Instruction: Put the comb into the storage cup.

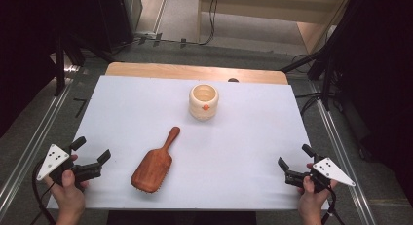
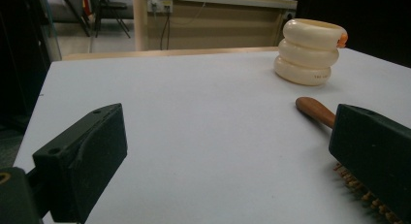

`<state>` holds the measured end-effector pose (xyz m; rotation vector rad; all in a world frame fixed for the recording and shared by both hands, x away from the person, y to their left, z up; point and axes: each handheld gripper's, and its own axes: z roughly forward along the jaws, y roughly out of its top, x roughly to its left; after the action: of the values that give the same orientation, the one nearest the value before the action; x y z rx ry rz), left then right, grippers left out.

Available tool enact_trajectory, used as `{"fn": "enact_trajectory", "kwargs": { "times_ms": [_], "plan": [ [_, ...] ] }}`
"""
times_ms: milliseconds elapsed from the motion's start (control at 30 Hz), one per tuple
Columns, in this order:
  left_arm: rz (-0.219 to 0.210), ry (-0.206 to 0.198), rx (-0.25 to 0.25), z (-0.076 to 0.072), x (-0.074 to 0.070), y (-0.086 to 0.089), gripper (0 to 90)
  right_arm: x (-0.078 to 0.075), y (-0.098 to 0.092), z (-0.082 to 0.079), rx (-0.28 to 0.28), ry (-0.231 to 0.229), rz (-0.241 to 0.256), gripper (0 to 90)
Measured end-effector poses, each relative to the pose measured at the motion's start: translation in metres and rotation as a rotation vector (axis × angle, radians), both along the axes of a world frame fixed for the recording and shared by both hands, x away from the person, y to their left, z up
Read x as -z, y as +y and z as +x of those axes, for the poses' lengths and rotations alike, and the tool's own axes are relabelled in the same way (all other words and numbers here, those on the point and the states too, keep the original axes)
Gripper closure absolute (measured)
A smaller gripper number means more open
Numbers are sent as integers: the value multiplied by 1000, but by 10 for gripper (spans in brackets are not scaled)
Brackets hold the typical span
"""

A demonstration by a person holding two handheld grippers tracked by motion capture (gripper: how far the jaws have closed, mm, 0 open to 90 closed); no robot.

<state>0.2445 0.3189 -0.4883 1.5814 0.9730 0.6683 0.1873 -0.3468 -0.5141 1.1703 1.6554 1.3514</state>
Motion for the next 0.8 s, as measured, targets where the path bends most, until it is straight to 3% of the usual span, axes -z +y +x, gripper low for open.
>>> {"fn": "enact_trajectory", "kwargs": {
  "times_ms": [467,800],
  "plan": [
    [35,-9,21,-1,-5,-7,8,0,0,0,0,0,0,0],
    [50,-7,46,2,-18,-22,8,0,0,0,2,-2,-5,0]
  ]
}}
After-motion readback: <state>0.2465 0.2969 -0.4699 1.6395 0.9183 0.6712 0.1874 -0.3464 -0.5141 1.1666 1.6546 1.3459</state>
